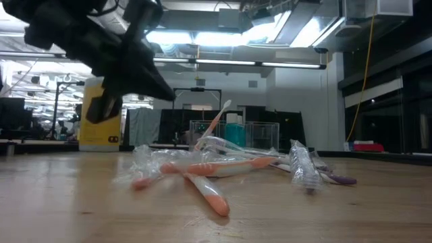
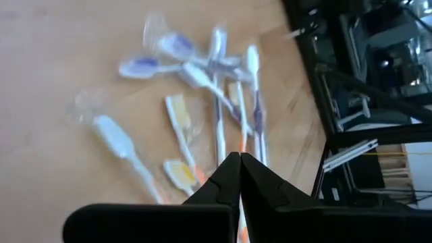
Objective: Pick & Place toothbrushing station
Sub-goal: Put the orange toothbrush into the transparent organizer
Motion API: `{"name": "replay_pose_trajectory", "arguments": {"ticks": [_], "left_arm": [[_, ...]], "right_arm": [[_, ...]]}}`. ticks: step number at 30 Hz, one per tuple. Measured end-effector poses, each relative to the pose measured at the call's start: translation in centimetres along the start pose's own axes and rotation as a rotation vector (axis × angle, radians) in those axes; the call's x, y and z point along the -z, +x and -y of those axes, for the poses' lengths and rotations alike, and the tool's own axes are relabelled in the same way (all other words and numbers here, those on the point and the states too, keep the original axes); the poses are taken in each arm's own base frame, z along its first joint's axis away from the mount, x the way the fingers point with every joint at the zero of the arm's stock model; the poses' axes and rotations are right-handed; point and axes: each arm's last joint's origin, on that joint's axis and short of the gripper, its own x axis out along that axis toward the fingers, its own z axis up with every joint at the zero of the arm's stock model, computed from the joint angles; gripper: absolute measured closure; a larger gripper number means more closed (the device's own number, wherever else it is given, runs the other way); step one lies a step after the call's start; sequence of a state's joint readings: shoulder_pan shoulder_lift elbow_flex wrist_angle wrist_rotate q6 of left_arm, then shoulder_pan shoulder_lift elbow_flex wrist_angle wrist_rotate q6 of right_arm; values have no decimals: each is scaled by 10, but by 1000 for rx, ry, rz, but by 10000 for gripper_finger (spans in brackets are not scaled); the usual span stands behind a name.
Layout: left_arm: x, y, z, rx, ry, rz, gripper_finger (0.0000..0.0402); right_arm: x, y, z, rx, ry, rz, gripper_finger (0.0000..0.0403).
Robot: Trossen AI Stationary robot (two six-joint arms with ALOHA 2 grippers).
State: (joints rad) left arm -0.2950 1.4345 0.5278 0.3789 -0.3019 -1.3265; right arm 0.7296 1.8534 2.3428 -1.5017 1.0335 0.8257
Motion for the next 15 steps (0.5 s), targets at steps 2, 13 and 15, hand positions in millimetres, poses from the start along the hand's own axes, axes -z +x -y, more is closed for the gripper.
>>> {"name": "replay_pose_trajectory", "arguments": {"ticks": [2, 13, 15], "left_arm": [[-4, -4, 2, -4, -1, 6, 400], [-12, -4, -18, -150, -10, -191, 355], [-15, -1, -23, -177, -14, -211, 328]], "right_arm": [[0, 0, 0, 2, 0, 3, 311], [-1, 0, -1, 1, 13, 11, 311], [-1, 0, -1, 5, 18, 19, 311]]}}
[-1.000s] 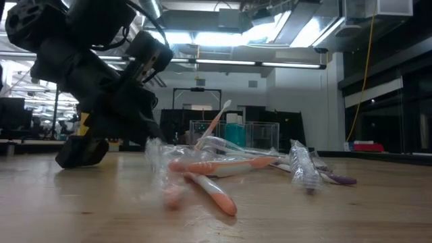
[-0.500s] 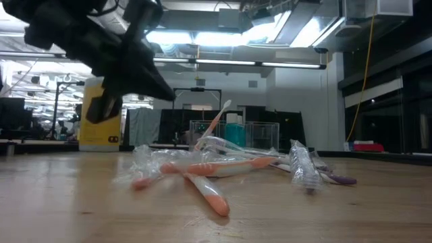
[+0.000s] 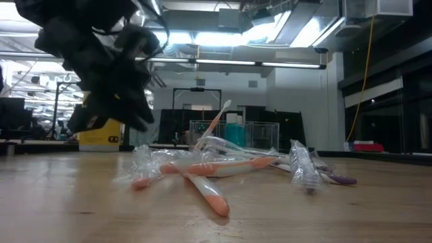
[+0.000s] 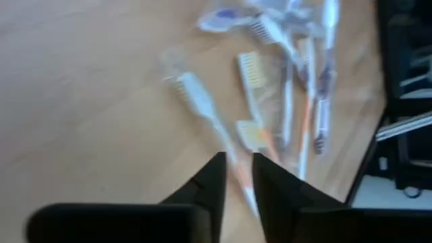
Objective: Pick & Place toothbrushing station
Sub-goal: Put the orange toothbrush into the transparent organizer
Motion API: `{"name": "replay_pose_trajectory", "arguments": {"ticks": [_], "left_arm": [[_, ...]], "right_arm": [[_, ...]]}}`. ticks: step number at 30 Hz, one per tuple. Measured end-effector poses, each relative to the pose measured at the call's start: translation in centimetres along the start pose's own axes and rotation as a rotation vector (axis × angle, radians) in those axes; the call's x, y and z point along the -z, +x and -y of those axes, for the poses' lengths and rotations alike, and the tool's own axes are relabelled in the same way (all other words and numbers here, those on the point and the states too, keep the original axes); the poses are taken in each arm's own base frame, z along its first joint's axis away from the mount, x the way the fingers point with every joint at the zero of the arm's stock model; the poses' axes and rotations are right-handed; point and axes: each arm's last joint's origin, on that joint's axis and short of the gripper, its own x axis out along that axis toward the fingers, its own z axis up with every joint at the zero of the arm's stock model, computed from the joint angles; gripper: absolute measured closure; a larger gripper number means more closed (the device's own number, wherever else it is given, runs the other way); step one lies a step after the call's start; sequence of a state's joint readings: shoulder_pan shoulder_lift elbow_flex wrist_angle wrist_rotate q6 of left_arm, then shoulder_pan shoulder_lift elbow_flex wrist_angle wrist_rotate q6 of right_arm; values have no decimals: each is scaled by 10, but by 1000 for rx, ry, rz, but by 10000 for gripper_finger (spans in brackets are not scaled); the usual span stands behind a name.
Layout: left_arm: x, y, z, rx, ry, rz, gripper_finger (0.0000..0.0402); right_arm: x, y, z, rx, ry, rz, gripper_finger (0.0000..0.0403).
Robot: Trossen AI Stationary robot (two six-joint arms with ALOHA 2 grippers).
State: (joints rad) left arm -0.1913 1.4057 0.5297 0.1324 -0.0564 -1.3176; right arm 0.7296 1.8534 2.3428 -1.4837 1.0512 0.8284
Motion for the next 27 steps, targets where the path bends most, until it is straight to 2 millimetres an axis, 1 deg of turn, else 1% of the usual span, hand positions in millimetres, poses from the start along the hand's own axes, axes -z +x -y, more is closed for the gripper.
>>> {"name": "replay_pose_trajectory", "arguments": {"ticks": [5, 8, 10, 15, 22, 27], "left_arm": [[-16, 1, -8, -39, -24, 20, 260], [-24, 1, -11, -48, -31, 23, 233], [-29, 5, -15, -52, -45, 0, 224], [-31, 17, -25, -87, -71, -66, 223], [-34, 32, -28, -50, -110, -47, 235], [-36, 39, -29, -17, -134, -43, 237]], "right_arm": [[-1, 0, -1, -2, 7, 6, 311], [-1, 0, -1, -4, 11, 8, 311], [-1, 0, -1, -5, 10, 9, 311], [-1, 0, -1, -3, 2, 12, 311], [-1, 0, -1, -4, 10, 12, 311], [-1, 0, -1, -4, 13, 12, 311]]}}
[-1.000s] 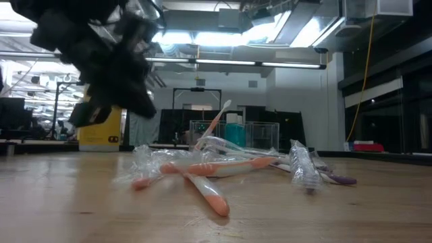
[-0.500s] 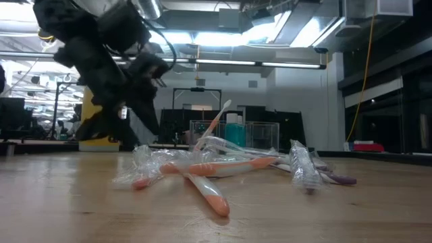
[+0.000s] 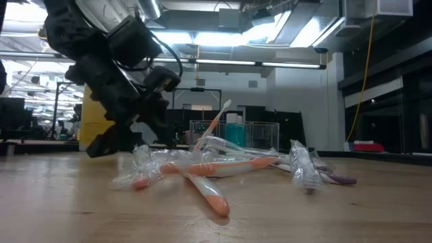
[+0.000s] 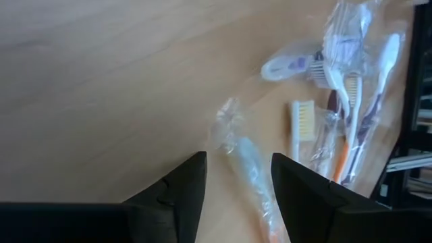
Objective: Pick & Place toothbrushing station
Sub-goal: Put the orange toothbrush into the transparent organizer
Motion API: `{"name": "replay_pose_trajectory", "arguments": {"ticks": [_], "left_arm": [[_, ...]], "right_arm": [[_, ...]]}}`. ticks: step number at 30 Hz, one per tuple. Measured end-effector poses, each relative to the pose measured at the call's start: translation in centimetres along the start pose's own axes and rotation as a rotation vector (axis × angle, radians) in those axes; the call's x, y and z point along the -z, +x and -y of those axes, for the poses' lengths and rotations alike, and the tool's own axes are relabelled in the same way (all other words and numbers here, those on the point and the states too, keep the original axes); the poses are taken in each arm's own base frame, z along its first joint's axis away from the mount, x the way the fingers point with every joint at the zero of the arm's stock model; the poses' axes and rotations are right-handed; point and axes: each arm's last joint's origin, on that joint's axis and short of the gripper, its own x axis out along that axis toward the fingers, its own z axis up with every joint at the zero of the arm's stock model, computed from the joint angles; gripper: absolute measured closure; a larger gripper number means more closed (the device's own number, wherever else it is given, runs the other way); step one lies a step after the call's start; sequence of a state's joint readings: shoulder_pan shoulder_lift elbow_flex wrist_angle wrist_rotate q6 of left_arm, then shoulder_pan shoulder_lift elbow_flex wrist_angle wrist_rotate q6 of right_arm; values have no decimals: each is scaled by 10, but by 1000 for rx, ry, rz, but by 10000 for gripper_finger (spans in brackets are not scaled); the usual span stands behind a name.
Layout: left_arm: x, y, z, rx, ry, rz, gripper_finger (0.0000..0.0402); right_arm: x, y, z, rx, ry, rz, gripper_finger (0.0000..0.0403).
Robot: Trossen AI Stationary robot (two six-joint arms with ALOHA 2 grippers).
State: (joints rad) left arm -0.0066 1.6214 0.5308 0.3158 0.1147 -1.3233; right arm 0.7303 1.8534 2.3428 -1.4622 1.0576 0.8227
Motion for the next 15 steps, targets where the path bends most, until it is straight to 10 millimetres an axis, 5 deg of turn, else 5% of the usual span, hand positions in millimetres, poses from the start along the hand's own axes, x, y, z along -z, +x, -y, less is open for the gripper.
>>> {"name": "replay_pose_trajectory", "arguments": {"ticks": [8, 15], "left_arm": [[-9, 1, -2, 16, -48, 12, 244], [-14, 1, -5, -2, -78, 28, 300]], "right_arm": [[0, 0, 0, 0, -4, -3, 312], [0, 0, 0, 0, -4, -3, 312]]}}
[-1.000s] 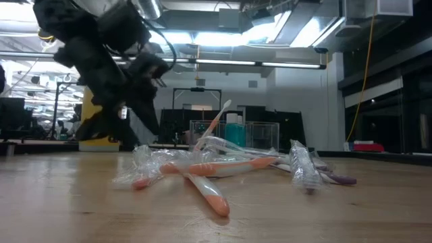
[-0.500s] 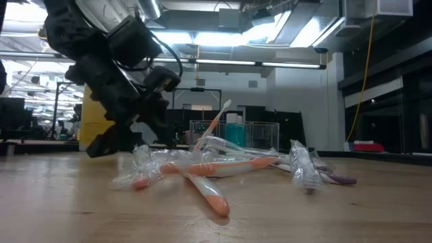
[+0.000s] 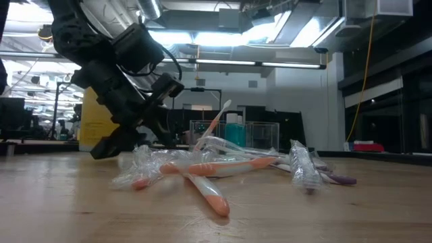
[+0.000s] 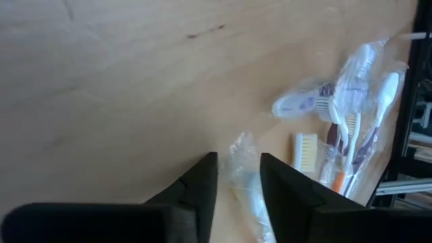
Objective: Pick & Place toothbrushing station
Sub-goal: Put the orange toothbrush into the transparent organizer
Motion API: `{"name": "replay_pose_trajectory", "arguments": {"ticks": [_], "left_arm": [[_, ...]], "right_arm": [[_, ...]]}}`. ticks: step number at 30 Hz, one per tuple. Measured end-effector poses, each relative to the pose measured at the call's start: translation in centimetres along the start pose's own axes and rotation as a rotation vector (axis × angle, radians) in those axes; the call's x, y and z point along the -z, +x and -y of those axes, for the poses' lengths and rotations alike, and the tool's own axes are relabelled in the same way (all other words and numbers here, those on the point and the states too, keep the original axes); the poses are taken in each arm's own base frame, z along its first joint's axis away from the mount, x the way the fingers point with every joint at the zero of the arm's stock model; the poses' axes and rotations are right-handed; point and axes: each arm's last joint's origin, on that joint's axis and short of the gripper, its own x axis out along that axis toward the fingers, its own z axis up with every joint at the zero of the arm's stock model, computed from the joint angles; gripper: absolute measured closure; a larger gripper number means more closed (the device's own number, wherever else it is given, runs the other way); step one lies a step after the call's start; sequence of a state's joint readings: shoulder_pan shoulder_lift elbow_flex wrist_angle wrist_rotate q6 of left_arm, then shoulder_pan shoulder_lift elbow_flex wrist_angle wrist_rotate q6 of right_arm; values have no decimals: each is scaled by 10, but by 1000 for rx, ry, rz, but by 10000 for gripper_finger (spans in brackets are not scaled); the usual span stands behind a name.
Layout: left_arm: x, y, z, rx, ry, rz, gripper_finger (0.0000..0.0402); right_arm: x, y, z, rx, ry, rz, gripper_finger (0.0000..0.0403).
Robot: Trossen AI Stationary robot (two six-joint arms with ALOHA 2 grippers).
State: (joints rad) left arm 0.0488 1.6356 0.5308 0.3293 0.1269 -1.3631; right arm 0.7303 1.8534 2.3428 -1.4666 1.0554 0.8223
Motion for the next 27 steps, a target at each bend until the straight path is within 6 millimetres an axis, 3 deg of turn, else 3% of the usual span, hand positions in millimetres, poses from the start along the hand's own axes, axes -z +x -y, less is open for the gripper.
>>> {"name": "replay_pose_trajectory", "arguments": {"ticks": [13, 21, 27], "left_arm": [[0, 0, 1, 15, 25, -19, 395], [-4, -2, 16, 168, 54, 14, 399], [-6, -16, 37, 332, 143, 114, 400]], "right_arm": [[0, 0, 0, 2, 0, 2, 312], [0, 0, 0, 2, 4, 2, 312], [0, 0, -1, -3, 13, 4, 312]]}}
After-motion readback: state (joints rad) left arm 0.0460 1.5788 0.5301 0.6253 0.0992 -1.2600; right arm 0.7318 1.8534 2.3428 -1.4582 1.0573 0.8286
